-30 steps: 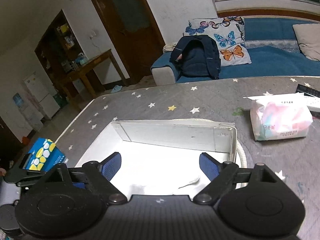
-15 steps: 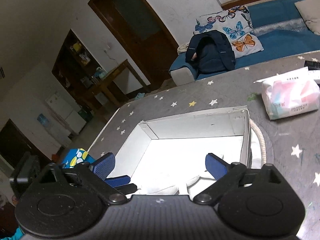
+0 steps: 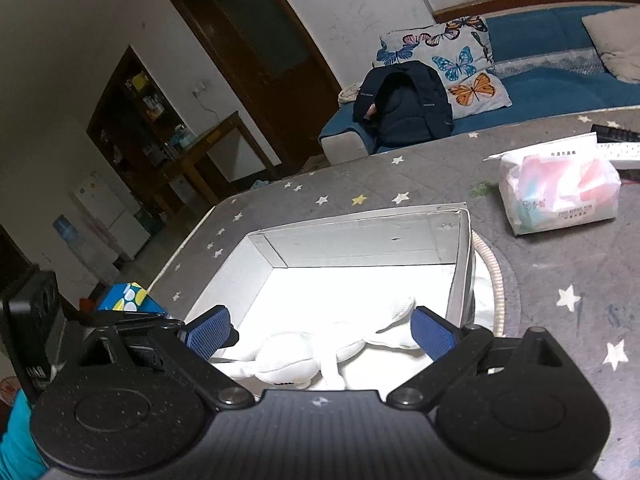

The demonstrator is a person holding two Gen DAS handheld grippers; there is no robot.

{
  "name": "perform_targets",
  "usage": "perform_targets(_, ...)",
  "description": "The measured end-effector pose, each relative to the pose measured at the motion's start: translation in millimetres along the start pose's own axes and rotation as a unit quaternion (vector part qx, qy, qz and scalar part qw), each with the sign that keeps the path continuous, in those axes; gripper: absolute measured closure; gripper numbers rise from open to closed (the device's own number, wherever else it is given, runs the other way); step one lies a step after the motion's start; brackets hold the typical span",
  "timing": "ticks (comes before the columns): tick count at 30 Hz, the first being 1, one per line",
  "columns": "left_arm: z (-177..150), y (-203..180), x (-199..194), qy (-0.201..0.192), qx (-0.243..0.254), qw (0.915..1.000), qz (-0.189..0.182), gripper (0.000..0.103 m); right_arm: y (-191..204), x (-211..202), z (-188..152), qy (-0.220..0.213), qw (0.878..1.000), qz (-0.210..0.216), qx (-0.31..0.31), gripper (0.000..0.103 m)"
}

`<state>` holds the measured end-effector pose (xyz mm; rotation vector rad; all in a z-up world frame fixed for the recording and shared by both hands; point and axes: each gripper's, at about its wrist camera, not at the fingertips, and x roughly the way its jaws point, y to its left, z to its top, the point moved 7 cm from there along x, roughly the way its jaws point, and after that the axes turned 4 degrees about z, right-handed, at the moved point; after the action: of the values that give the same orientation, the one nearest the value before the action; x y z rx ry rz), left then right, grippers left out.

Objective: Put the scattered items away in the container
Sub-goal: 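Lower the rabbit into the box and open the right gripper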

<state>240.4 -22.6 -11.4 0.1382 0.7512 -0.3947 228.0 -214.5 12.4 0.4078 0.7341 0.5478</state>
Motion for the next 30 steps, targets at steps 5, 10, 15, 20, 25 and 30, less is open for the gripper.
perform_targets(5,1,-17,1,0.015,0.018,0.9993,-0.028,0.082,-1,3,0,0.009,1.000,-0.002,-0.003,0.005)
perform_targets(10,3,-30,11,0.043,0.033,0.9976,-0.044,0.077,1,6,-2,0.018,1.000,-0.005,-0.012,0.005)
perform_targets(15,7,-31,23,0.069,0.045,0.9954,-0.048,0.074,2,7,-3,0.018,1.000,-0.002,-0.013,0.005)
perform_targets(20,6,-27,35,0.095,0.063,0.9928,-0.037,0.073,1,8,-2,0.018,1.000,0.001,-0.012,0.005)
perform_targets(25,8,-21,44,0.105,0.064,0.9920,-0.028,0.069,2,10,-3,0.018,1.000,0.003,-0.013,0.005)
perform_targets(30,13,-18,51,0.094,0.065,0.9931,-0.024,0.071,1,12,-3,0.018,1.000,0.003,-0.010,0.005)
